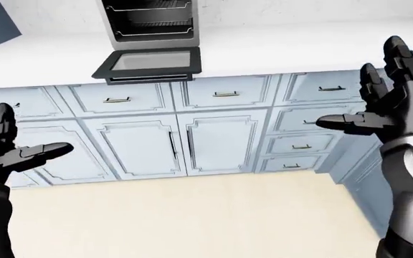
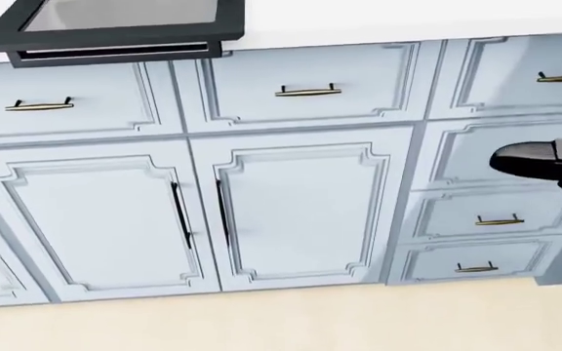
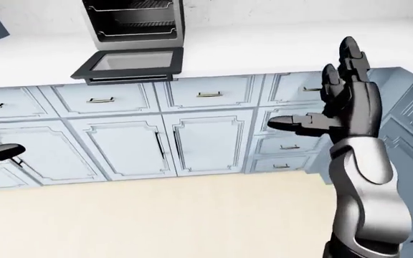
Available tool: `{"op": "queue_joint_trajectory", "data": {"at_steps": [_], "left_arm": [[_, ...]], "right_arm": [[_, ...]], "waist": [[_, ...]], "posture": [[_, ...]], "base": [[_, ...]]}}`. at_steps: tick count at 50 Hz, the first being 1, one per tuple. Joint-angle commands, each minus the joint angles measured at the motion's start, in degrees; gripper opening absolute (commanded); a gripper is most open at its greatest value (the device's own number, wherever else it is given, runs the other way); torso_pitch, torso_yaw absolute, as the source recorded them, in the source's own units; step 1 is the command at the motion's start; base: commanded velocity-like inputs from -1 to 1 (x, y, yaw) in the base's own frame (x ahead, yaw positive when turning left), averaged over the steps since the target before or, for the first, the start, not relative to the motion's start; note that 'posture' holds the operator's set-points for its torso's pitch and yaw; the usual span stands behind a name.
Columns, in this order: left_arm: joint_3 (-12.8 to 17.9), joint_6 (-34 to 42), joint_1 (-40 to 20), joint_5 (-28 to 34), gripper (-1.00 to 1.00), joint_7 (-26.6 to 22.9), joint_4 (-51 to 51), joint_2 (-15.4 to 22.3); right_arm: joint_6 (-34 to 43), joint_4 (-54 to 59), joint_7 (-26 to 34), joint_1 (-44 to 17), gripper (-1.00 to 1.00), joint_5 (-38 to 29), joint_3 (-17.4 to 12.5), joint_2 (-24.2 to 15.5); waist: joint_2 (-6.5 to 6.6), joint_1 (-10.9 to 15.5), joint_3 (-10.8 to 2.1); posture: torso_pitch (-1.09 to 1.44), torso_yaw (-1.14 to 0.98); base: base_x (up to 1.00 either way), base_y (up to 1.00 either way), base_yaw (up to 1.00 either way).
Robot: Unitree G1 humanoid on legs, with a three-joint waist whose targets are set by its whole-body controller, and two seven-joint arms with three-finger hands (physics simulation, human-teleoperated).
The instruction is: Close the toaster oven door.
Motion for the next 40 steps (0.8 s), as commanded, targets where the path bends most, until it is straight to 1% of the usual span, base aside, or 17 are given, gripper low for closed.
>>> {"op": "queue_joint_trajectory", "data": {"at_steps": [1, 4, 6, 10, 14, 16, 17, 18, 20, 23, 26, 27, 28, 29, 30, 34, 40], "left_arm": [[1.23, -1.44, -1.34, -0.89, 1.00, 0.43, -1.31, 2.02], [1.22, -1.30, -1.19, -1.34, 1.00, 0.67, -1.44, 2.19], [1.28, -1.53, -1.26, -1.34, 1.00, 0.69, -0.97, 2.42], [1.25, -1.68, -1.22, -1.36, 1.00, 0.72, -0.71, 2.61], [1.05, -1.59, -0.93, -1.42, 1.00, 0.51, -1.08, 2.37], [1.24, -1.54, -1.03, -1.47, 1.00, 0.49, -0.93, 2.50], [1.22, -1.50, -1.01, -1.44, 1.00, 0.49, -1.00, 2.52], [1.07, -1.52, -0.90, -1.40, 1.00, 0.29, -1.22, 2.44], [1.21, -0.86, -0.90, -1.66, 1.00, 0.26, -2.09, 2.46], [1.46, -0.84, -1.15, -1.64, 1.00, 0.31, -1.93, 2.71], [1.43, -0.81, -1.19, -1.57, 1.00, 0.35, -2.17, 2.75], [1.45, -0.89, -1.19, -1.52, 1.00, 0.34, -2.11, 2.76], [1.46, -0.82, -1.21, -1.53, 1.00, 0.34, -2.14, 2.81], [1.47, -0.66, -1.25, -1.61, 1.00, 0.38, -2.29, 2.84], [1.39, -0.71, -1.25, -1.53, 1.00, 0.41, -2.34, 2.80], [1.42, -0.91, -1.44, -1.41, 1.00, 0.36, -1.76, 2.96], [1.56, -0.71, -1.22, -1.32, 1.00, 0.17, -2.92, 3.20]], "right_arm": [[-1.67, -1.70, -0.02, -1.40, 1.00, 0.62, 0.72, -0.55], [-1.35, -1.80, -0.15, -1.75, 1.00, 0.75, 0.69, -0.95], [-1.50, -1.57, -0.17, -1.87, 1.00, 0.71, 0.69, -1.09], [-1.82, -1.38, -0.33, -1.81, 1.00, 0.85, 0.83, -0.93], [-1.74, -1.76, -0.34, -1.54, 1.00, 0.92, 0.96, -0.81], [-1.22, -2.09, -0.50, -1.68, 1.00, 1.17, 0.76, -0.83], [-1.12, -2.17, -0.52, -1.74, 1.00, 1.20, 0.71, -0.96], [-1.12, -2.18, -0.53, -1.74, 1.00, 1.22, 0.70, -0.97], [-1.04, -2.35, -0.56, -1.72, 1.00, 1.24, 0.76, -0.98], [-1.23, -2.26, -0.48, -1.61, 1.00, 1.15, 0.74, -0.98], [-1.00, -2.35, -0.59, -1.92, 1.00, 1.32, 0.58, -1.13], [-0.97, -2.37, -0.57, -1.93, 1.00, 1.34, 0.53, -1.23], [-0.91, -2.36, -0.61, -2.01, 1.00, 1.42, 0.44, -1.29], [-0.85, -2.35, -0.66, -2.09, 1.00, 1.49, 0.38, -1.36], [-0.80, -2.27, -0.73, -2.21, 1.00, 1.59, 0.33, -1.42], [-0.75, -2.27, -0.93, -2.24, 1.00, 1.72, 0.38, -1.53], [-0.87, -2.11, -1.00, -2.06, 1.00, 1.85, 0.15, -1.79]], "waist": [[-0.89, 0.21, -0.61], [1.12, -0.11, -0.49], [4.22, -0.29, -1.01], [2.35, 0.04, 0.06], [-0.91, 0.18, 0.50], [-2.98, 0.33, 0.30], [-4.81, 0.35, -0.50], [-2.53, -0.44, -0.16], [-3.88, 0.02, -1.01], [-2.49, -0.04, -1.09], [1.00, -0.52, -0.25], [3.61, -0.49, -1.15], [4.36, -0.41, -2.22], [3.55, 0.07, -0.66], [3.56, 0.18, -0.34], [1.28, 0.65, -0.54], [-0.93, 0.79, -0.57]], "posture": [[0.00, 0.00], [0.00, 0.00], [0.00, 0.00], [0.00, 0.00], [0.00, 0.00], [0.00, 0.00], [0.00, 0.00], [0.00, 0.00], [0.00, 0.00], [0.00, 0.00], [0.00, 0.00], [0.00, 0.00], [0.00, 0.00], [0.00, 0.00], [0.00, 0.00], [0.00, 0.00], [0.00, 0.00]], "base": [[0.13, 0.28, 0.00], [0.14, 0.28, 0.00], [0.14, 0.33, 0.00], [0.13, 0.39, 0.00], [0.14, 0.50, 0.00], [0.14, 0.50, 0.00], [0.13, 0.46, 0.00], [0.12, 0.41, 0.00], [0.14, 0.35, 0.00], [0.14, 0.28, 0.00], [0.14, 0.23, 0.00], [0.14, 0.23, 0.00], [0.14, 0.20, 0.00], [0.14, 0.20, 0.00], [0.15, 0.20, 0.00], [0.15, 0.19, 0.00], [0.15, 0.11, 0.00]]}}
